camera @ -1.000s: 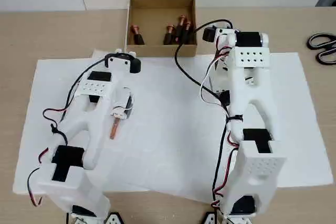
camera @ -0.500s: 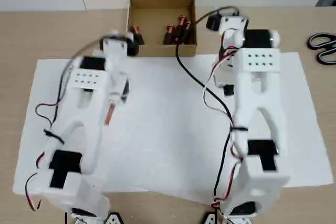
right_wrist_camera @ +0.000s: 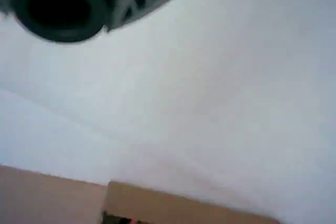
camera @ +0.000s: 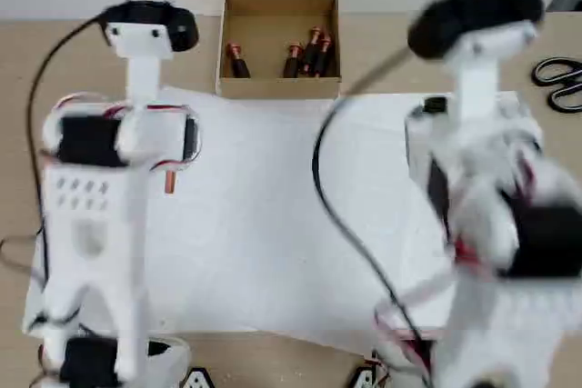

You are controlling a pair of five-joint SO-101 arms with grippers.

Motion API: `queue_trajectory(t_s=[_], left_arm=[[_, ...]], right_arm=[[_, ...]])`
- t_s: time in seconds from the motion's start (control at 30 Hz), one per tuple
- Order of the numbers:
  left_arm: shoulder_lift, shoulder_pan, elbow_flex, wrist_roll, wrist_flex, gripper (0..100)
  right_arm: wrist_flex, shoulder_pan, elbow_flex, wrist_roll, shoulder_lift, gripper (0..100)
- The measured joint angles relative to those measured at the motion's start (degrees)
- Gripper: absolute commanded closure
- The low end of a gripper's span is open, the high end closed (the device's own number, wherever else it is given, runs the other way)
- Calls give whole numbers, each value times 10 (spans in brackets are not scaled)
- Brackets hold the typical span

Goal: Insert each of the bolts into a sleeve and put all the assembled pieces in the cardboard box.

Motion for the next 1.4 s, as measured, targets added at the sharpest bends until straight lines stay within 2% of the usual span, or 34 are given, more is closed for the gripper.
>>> queue_trajectory(t_s=[0.2,0.33,0.53,0.67,0.83,1.07,1.27,1.4], left_arm=[[-134,28,33,5,0,994],[-197,49,115,54,-15,994],[-277,108,276,171,-166,994],[-333,125,373,188,-285,994],[-381,139,456,190,-371,994],[-394,189,482,190,-438,994],[-395,207,491,192,-499,994],[-395,210,526,213,-534,994]], right_arm=[[-1,-1,211,0,-218,995],[-101,-1,404,0,-325,995],[-376,-8,672,0,-418,995],[-455,-64,796,0,-440,995],[-486,-172,887,0,-457,995],[-502,-259,969,-19,-520,995],[-579,-270,1040,-110,-610,995],[-593,-265,1089,-143,-658,995]])
